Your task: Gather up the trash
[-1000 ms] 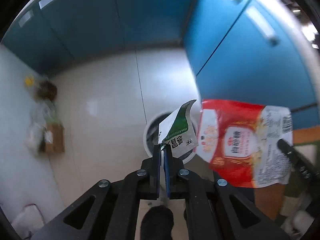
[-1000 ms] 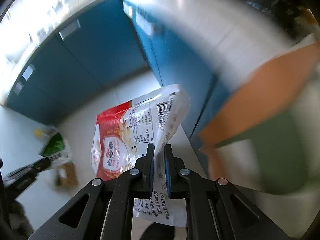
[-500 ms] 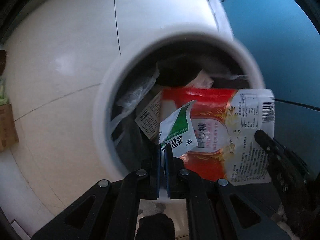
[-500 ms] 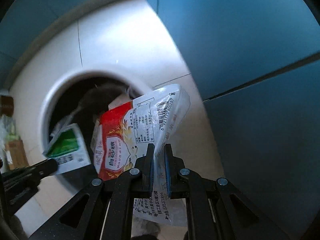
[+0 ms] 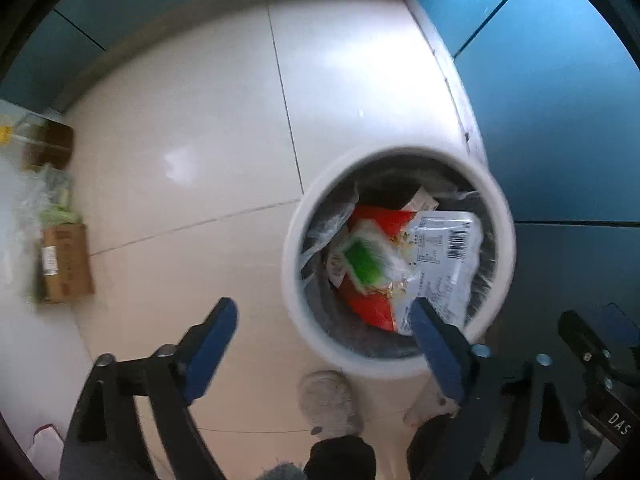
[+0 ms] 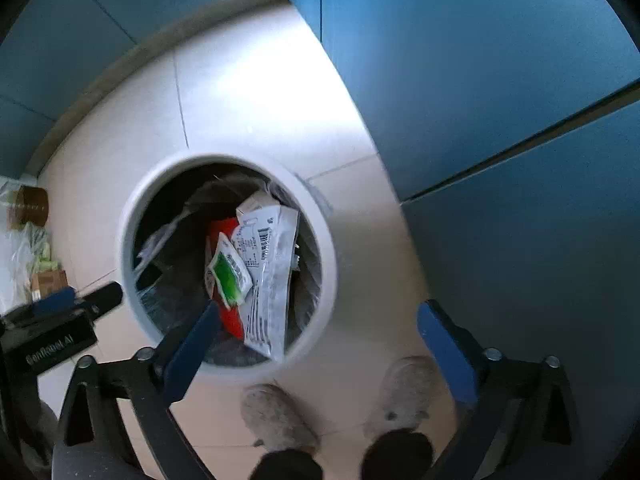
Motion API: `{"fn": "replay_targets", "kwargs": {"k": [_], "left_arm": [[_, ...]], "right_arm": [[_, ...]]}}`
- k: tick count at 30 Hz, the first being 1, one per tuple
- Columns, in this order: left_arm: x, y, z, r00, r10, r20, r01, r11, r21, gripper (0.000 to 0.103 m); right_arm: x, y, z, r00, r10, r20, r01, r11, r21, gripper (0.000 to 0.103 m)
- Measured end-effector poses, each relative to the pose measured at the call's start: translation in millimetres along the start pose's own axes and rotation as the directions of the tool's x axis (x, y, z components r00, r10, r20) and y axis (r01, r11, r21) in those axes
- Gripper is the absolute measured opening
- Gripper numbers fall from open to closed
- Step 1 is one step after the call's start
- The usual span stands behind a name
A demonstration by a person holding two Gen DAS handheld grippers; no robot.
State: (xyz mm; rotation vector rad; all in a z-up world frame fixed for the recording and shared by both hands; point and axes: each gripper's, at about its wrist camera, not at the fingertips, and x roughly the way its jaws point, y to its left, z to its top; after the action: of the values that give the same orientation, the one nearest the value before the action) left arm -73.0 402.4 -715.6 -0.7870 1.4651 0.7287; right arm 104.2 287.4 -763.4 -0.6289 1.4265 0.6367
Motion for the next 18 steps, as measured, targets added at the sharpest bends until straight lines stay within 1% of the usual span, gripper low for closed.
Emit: {"fn": "replay_targets", "kwargs": {"k": [1,2,5,6,9,10,12,14,15,18], "left_arm": [[-19.2,0.7,-3.4,1.0,0.006,0.011,-0.006,1.0,-0.002,0.102],[-35.8,1.5,-6.6,1.0,0.014,0.025,-0.014,1.0,-0.003,0.102],[-100.6,2.6,-22.2,0.995,0.046,0.087,-0.046,0.999,0.005,0.102],[-113.1,0.6,-24.6,0.994,0.045,0.097,-0.045,0.999,0.004,0.102],[-170.9,-5.1,-48.2,0.989,0.037,0.145,-0.037,0.999,0.0,0.102],[-193.0,-5.4,-56.7,0.985,0.042,0.165,-0.042,0.999,-0.004,0.102],[-226.3,-8.7,-72.7,0.979,0.04,0.199,-0.039,0.999,-0.007,0.102],[-257.4,-7.7,-89.5,0.973,0.045,0.225,-0.04,0.999,-0.024,0.102],[-275.2,-6.8,-98.5,0.971,0.041,0.236,-0.036,0.999,-0.029,0.102],[-321.6,-8.3,-126.7,0.958,0.053,0.281,-0.042,0.998,-0.046,0.102]], "right_arm": [[-18.8,-4.5,-1.9,1.0,-0.006,0.017,0.006,1.0,-0.013,0.102],[-31.1,-16.1,0.9,1.0,-0.007,0.026,0.008,1.0,-0.021,0.102],[-93.9,-13.6,-9.0,0.997,-0.012,0.07,0.014,0.999,-0.041,0.103],[-109.2,-11.4,-12.3,0.997,-0.014,0.082,0.018,0.999,-0.044,0.103],[-172.3,-8.0,-23.8,0.991,-0.015,0.134,0.024,0.998,-0.06,0.103],[-189.8,-8.1,-27.7,0.989,-0.016,0.148,0.026,0.997,-0.066,0.103],[-235.1,-7.9,-39.8,0.982,-0.009,0.188,0.026,0.996,-0.084,0.103],[-269.9,-8.2,-50.5,0.977,-0.006,0.214,0.028,0.995,-0.097,0.103],[-293.5,-10.3,-58.1,0.973,0.004,0.231,0.02,0.994,-0.104,0.103],[-344.9,-17.1,-76.3,0.964,0.03,0.263,0.002,0.993,-0.121,0.103]]}}
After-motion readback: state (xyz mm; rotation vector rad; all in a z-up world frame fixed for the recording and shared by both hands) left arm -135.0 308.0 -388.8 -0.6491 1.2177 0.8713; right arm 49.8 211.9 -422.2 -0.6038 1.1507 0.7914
